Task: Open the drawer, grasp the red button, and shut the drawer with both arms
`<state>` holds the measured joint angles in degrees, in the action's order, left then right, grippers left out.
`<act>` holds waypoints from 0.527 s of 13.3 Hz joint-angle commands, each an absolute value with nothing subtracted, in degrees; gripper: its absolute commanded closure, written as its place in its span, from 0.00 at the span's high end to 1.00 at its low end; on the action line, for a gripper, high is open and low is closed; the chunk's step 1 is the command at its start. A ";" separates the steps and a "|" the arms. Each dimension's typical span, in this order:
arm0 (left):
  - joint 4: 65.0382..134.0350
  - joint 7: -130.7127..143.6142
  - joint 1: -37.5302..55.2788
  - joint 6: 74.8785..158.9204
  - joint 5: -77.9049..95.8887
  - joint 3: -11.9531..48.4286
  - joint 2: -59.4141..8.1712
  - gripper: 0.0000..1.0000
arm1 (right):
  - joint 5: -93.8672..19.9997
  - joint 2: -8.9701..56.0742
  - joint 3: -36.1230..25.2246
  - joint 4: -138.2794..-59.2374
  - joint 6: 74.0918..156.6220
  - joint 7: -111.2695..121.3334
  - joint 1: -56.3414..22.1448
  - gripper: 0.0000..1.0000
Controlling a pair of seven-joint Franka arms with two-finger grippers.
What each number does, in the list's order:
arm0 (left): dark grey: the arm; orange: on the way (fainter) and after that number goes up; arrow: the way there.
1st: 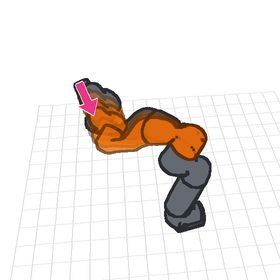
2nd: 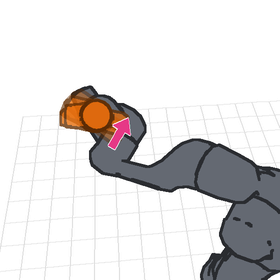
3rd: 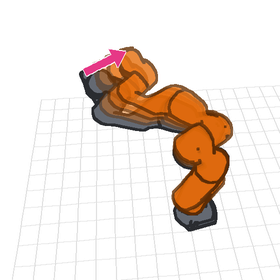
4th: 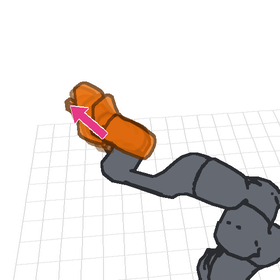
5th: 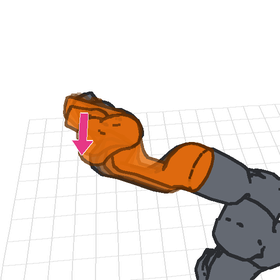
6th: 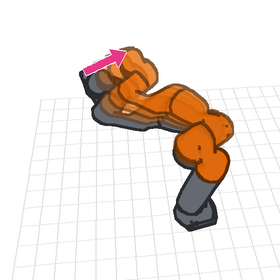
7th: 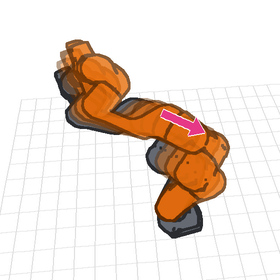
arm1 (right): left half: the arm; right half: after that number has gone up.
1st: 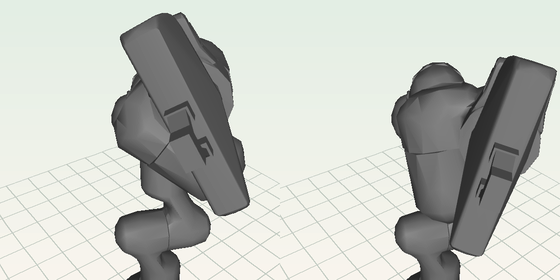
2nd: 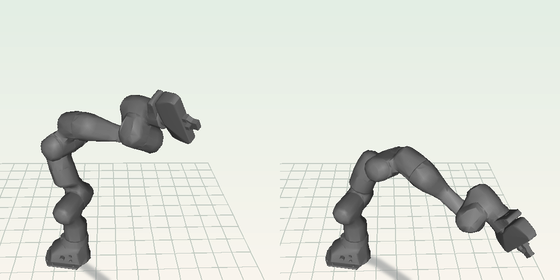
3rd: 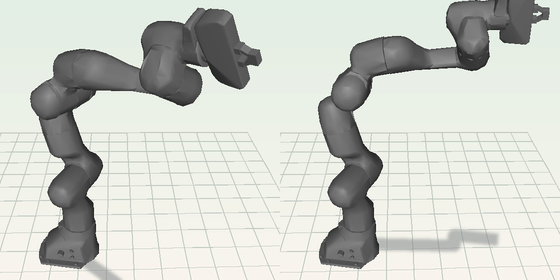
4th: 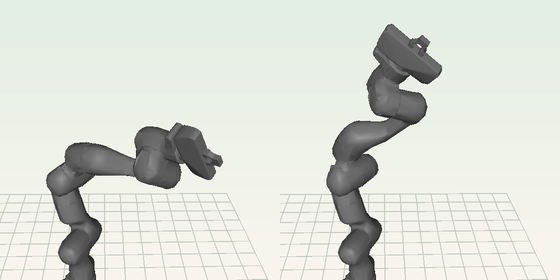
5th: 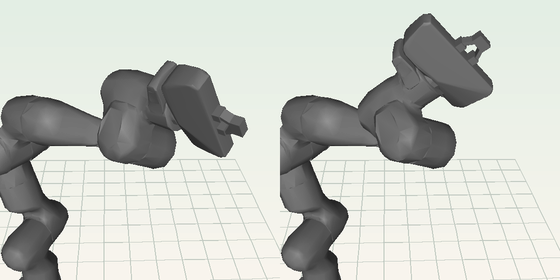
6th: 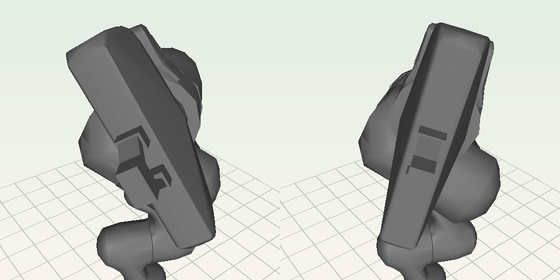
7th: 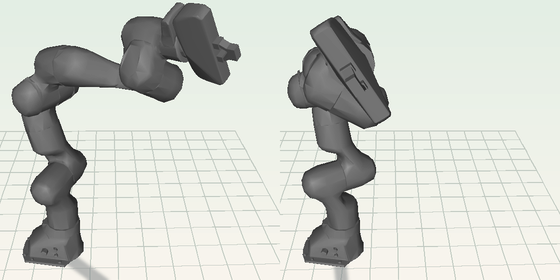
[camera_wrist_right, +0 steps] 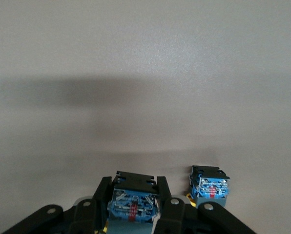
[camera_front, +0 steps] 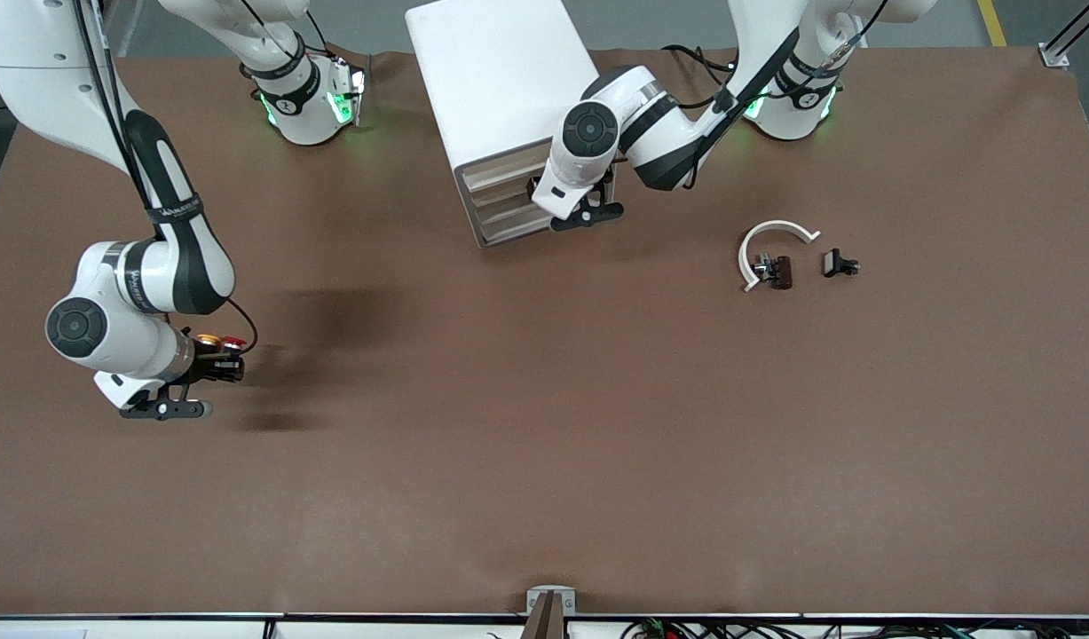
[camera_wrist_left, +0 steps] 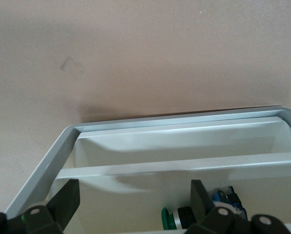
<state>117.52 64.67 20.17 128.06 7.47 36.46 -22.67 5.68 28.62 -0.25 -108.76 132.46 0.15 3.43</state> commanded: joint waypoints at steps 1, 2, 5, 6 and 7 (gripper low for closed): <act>116.46 66.96 18.99 127.53 8.26 37.53 -23.12 1.00 | 6.86 29.70 0.88 -109.68 133.85 0.44 5.27 0.19; 115.15 67.32 17.85 127.36 7.91 36.57 -23.12 1.00 | 6.94 30.32 0.97 -109.69 134.47 0.44 5.62 0.19; 109.27 67.59 12.67 122.27 7.65 32.71 -24.16 1.00 | 7.38 31.46 0.97 -109.60 135.70 2.37 6.50 0.20; 107.42 67.41 11.26 120.78 7.65 30.52 -24.78 1.00 | 7.47 32.16 0.97 -109.60 136.05 2.37 6.85 0.21; 105.66 67.41 10.03 119.37 7.56 28.76 -24.79 1.00 | 7.47 32.43 0.97 -109.60 136.49 2.46 6.94 0.21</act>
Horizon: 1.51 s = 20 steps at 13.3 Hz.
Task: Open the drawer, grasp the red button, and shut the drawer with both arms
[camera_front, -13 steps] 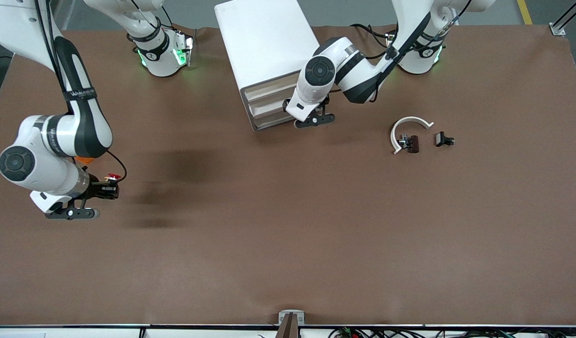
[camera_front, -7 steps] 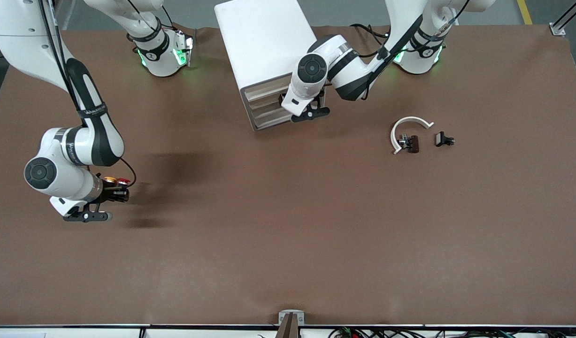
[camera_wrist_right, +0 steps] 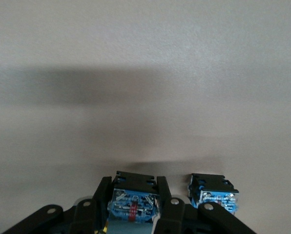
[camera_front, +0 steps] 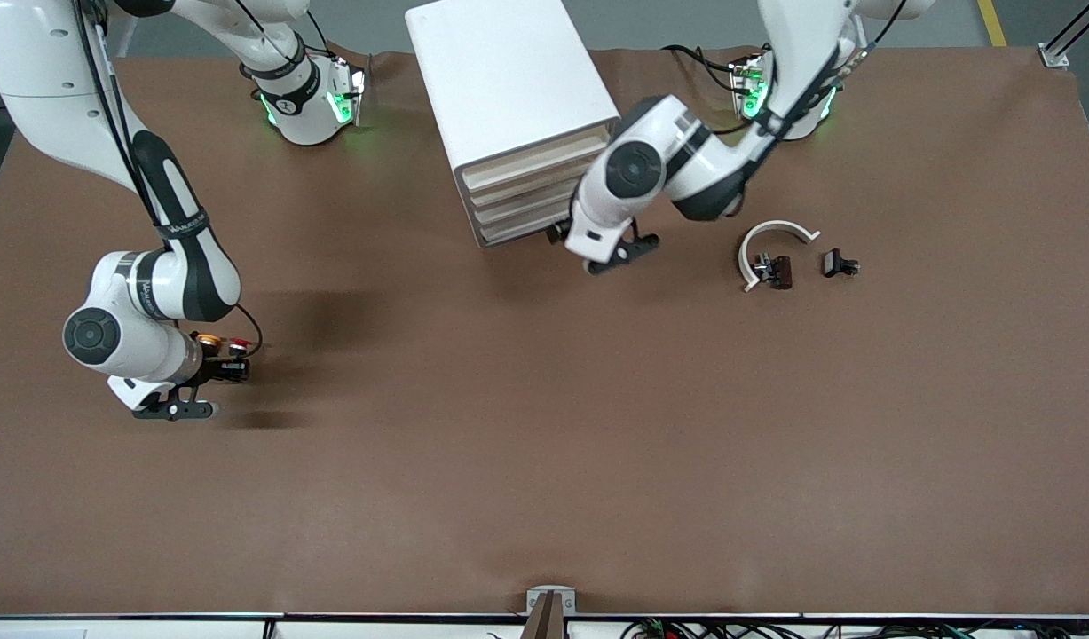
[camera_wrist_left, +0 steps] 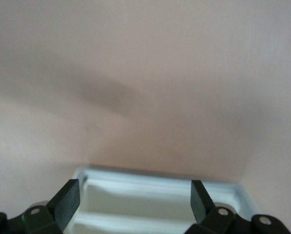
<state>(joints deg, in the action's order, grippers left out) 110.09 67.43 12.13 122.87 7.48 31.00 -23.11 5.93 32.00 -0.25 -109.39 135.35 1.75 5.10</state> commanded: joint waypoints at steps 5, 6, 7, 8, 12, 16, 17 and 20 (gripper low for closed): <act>94.41 66.62 3.97 106.01 -3.21 22.24 -24.17 1.00 | 7.38 32.87 0.97 -109.69 136.67 2.29 6.94 0.58; 93.00 65.66 2.65 105.74 -7.43 22.24 -23.73 1.00 | 7.38 32.78 0.97 -109.69 136.50 2.29 6.86 0.64; 92.12 63.83 0.98 105.73 -10.34 22.24 -23.12 1.00 | 7.38 32.70 0.97 -109.60 136.23 2.29 6.86 0.72; 91.94 60.24 -1.38 105.73 -12.29 22.24 -22.16 1.00 | 7.38 32.52 0.97 -109.69 135.62 2.20 6.68 1.00; 90.79 43.54 -8.77 105.56 -12.57 22.15 -17.51 1.00 | 7.21 27.44 1.32 -109.34 126.94 1.32 5.81 1.00; 90.70 28.78 -13.70 102.93 -12.48 22.24 -9.86 1.00 | 6.94 20.85 1.49 -109.16 119.64 -2.20 4.05 1.00; 90.79 25.26 -15.19 102.14 -11.87 22.32 -8.02 1.00 | 6.94 18.74 1.58 -109.16 117.88 -2.20 3.87 1.00; 91.32 15.23 -13.81 97.49 -9.42 18.92 -2.39 1.00 | 6.77 12.06 1.58 -109.16 111.21 -2.29 3.16 1.00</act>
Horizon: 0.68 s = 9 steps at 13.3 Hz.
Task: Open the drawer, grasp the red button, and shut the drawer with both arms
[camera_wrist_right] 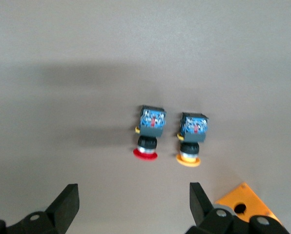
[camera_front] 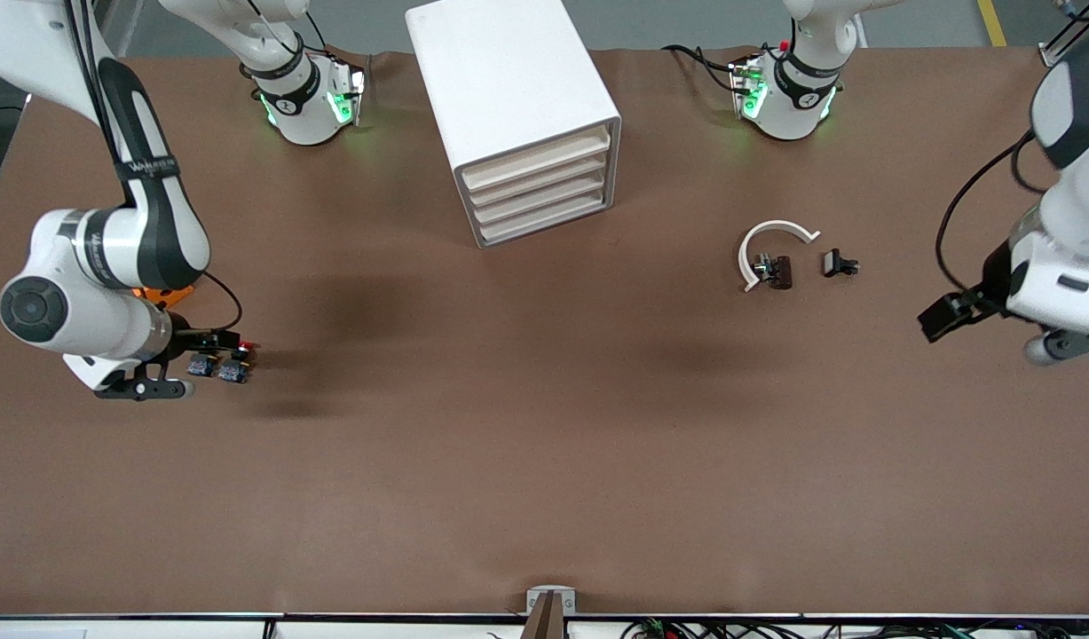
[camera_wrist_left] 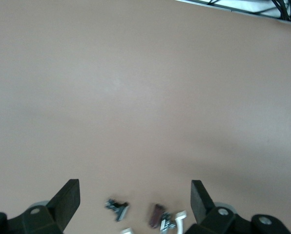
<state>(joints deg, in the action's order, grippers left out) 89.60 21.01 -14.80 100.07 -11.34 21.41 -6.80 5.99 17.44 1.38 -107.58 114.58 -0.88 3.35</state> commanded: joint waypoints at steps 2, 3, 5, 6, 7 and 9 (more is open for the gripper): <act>91.49 10.48 -7.15 93.10 -5.12 10.33 0.95 1.00 | 6.68 7.76 1.67 -108.90 107.07 -2.29 2.47 1.00; 91.93 8.28 -4.68 91.51 -3.01 6.98 2.27 1.00 | 6.59 5.65 1.67 -108.64 105.40 -2.29 2.11 1.00; 93.94 7.12 -4.13 90.35 -1.58 6.06 5.43 1.00 | 6.59 2.12 1.67 -106.62 100.05 -2.29 1.93 1.00; 95.09 7.12 -3.61 90.26 -1.41 6.15 6.84 1.00 | 6.33 0.80 1.67 -105.57 97.58 -2.29 1.93 1.00; 95.79 7.12 -3.43 90.26 -1.32 6.24 7.73 1.00 | 5.81 -1.04 1.67 -104.77 95.91 -2.20 1.93 1.00; 97.64 7.12 -3.34 90.26 -0.27 6.50 9.83 1.00 | 4.31 -5.25 1.67 -103.98 95.36 -2.02 2.02 1.00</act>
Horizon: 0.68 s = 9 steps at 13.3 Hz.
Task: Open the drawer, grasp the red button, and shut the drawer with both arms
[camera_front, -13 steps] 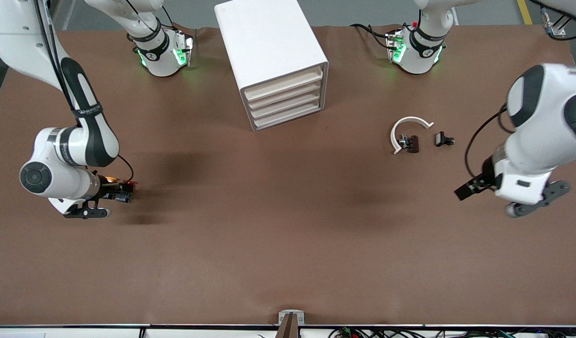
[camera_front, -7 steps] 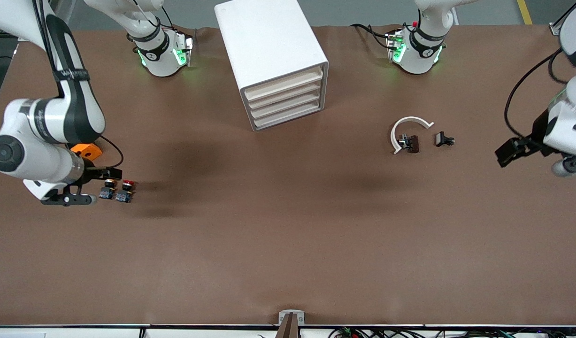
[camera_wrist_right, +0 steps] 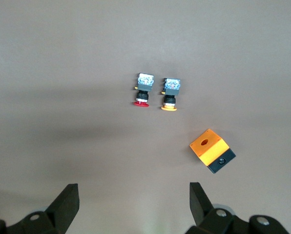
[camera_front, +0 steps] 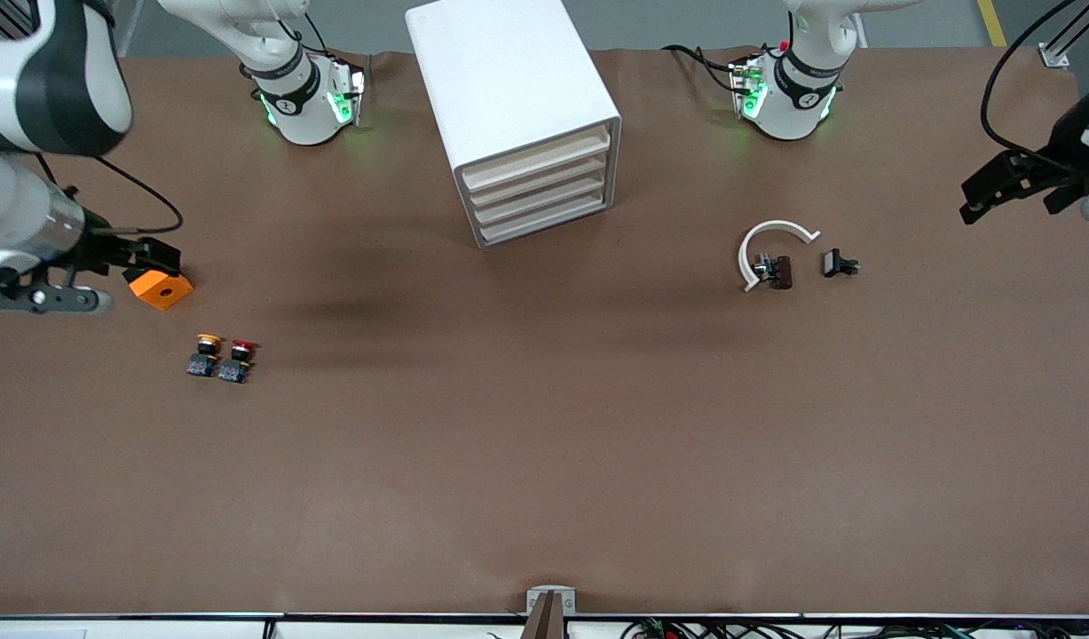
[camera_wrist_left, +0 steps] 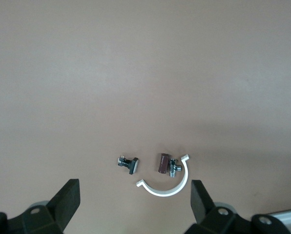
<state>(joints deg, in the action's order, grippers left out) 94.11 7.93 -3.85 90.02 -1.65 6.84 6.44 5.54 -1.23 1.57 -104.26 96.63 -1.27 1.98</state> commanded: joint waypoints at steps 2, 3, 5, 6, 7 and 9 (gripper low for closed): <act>99.74 7.12 -2.99 90.35 -0.18 6.50 11.59 1.00 | 3.78 -7.20 1.32 -102.93 93.79 -1.50 2.11 1.00; 100.10 7.12 -2.81 90.26 -0.18 6.59 12.30 1.00 | 3.43 -7.73 1.23 -101.09 91.60 -1.41 2.20 1.00; 100.02 7.12 -1.85 90.18 -0.26 6.59 12.13 1.00 | 3.43 -7.65 1.14 -95.83 86.07 -1.49 2.20 1.00; 100.02 7.12 -1.85 90.18 -0.26 7.37 11.87 1.00 | 3.43 -7.39 1.14 -93.36 83.87 -1.49 2.37 1.00; 99.85 6.95 -1.93 90.18 -0.44 7.82 11.60 1.00 | 3.25 -7.30 1.06 -92.30 83.41 -1.49 2.46 1.00; 99.93 6.51 -1.85 90.18 -0.88 7.91 11.43 1.00 | 0.80 -7.29 0.79 -91.85 83.23 -1.41 3.07 1.00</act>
